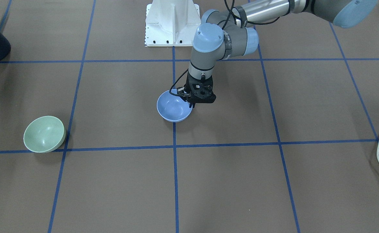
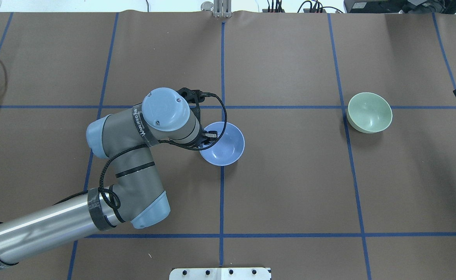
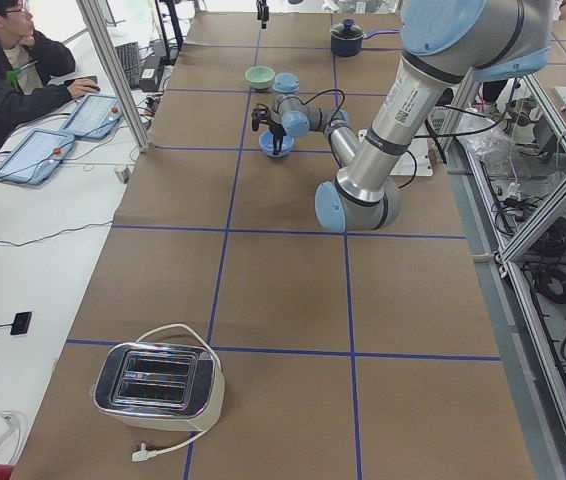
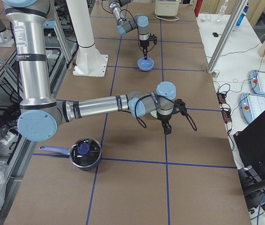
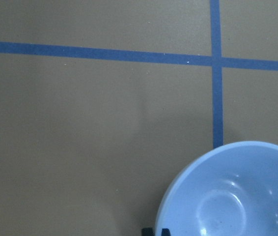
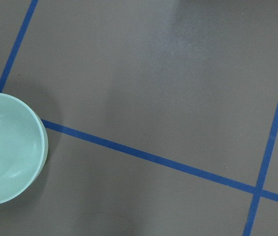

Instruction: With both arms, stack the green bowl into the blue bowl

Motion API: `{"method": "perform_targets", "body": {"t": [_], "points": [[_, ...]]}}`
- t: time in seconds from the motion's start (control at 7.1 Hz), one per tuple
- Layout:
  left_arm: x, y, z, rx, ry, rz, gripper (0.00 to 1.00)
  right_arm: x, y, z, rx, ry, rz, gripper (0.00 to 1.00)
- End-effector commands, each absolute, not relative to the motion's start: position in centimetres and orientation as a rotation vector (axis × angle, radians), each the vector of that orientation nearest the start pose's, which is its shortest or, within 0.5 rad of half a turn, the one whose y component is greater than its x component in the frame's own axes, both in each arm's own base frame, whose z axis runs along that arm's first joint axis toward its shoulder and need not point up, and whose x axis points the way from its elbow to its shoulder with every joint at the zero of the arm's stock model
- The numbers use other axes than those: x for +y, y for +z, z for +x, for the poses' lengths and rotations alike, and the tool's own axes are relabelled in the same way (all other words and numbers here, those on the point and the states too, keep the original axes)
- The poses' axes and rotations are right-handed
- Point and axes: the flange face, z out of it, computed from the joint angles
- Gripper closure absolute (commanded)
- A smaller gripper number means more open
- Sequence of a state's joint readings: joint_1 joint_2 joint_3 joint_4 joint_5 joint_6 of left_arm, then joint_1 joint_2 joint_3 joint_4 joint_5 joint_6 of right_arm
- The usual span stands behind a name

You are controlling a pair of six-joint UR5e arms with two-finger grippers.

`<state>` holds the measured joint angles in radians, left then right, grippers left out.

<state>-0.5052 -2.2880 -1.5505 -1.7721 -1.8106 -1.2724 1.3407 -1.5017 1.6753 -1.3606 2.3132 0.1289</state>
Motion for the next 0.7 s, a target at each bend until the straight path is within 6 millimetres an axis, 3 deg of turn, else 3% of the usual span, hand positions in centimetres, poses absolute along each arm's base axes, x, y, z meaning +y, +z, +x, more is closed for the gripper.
{"method": "perform_targets", "body": {"t": [0.0, 0.14, 0.28, 0.42, 0.56], "points": [[-44.1, 20.3, 56.7, 0.929, -0.082, 0.157, 0.02, -53.6, 54.8, -5.8, -0.790, -0.238, 0.231, 0.00], [-44.9, 19.1, 54.2, 0.961, -0.085, 0.164, 0.02, -53.6, 54.6, -5.8, -0.791, -0.239, 0.236, 0.00], [-47.3, 20.2, 49.6, 0.969, -0.088, 0.084, 0.02, -53.6, 54.4, -5.8, -0.792, -0.241, 0.238, 0.00], [-49.9, 21.2, 43.0, 0.969, -0.028, 0.086, 0.02, -53.6, 54.3, -5.8, -0.794, -0.240, 0.239, 0.00], [-51.4, 23.6, 37.3, 0.920, 0.051, 0.126, 0.02, -53.6, 54.2, -6.4, -0.796, -0.251, 0.237, 0.00]]}}
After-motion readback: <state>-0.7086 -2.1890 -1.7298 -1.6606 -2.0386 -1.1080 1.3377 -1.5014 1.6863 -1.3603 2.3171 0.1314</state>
